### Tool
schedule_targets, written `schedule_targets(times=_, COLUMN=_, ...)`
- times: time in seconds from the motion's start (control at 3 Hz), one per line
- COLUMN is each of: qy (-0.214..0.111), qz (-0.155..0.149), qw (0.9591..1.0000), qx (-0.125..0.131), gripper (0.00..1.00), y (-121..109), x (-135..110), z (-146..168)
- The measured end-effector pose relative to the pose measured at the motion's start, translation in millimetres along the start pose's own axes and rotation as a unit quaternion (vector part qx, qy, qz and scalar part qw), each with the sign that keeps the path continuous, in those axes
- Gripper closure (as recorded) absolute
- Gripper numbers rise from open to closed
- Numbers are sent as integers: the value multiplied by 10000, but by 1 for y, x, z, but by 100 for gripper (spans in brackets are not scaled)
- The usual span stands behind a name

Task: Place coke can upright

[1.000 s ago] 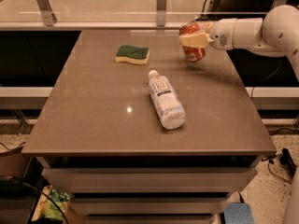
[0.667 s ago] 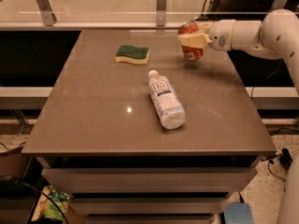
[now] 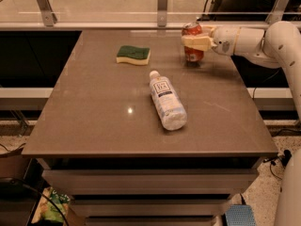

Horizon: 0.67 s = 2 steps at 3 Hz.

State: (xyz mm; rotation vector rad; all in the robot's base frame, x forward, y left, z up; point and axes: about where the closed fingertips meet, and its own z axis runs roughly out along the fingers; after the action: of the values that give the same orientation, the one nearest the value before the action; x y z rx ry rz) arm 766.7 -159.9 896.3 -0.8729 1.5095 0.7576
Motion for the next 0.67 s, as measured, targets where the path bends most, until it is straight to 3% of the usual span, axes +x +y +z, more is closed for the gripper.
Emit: schedule_targets(times=0.67, qy=-262, qz=215, qw=9994, qx=-7, gripper=100, y=-9, x=16, z=-9)
